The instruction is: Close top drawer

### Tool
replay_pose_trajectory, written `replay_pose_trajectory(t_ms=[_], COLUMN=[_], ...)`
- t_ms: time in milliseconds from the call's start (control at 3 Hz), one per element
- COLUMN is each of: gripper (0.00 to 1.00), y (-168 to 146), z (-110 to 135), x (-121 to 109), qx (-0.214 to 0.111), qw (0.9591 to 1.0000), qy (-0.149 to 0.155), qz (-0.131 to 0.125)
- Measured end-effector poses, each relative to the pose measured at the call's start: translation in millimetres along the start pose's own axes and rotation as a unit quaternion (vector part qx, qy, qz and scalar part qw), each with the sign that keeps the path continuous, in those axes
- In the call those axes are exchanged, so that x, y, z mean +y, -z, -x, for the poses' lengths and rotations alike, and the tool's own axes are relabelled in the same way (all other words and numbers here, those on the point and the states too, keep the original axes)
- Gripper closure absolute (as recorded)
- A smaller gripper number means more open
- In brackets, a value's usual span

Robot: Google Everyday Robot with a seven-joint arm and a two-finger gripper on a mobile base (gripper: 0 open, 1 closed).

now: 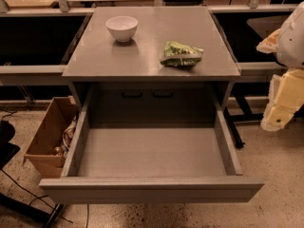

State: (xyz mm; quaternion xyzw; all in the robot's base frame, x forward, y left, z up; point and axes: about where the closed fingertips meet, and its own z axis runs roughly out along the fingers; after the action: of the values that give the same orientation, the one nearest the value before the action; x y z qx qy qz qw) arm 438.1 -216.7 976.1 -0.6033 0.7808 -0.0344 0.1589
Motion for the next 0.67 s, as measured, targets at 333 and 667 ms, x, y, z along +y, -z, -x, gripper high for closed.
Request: replay_pose_trajectory(t_ms=[333, 667], gripper=[0.00, 0.00], y=[0.8, -7.8], z=[0.4, -6.8], x=[0.2, 15.8], qx=[0.000, 0.004], qw=[1.0000, 1.0000], qy=[0.000, -0.003], qz=[-0.002, -0.007])
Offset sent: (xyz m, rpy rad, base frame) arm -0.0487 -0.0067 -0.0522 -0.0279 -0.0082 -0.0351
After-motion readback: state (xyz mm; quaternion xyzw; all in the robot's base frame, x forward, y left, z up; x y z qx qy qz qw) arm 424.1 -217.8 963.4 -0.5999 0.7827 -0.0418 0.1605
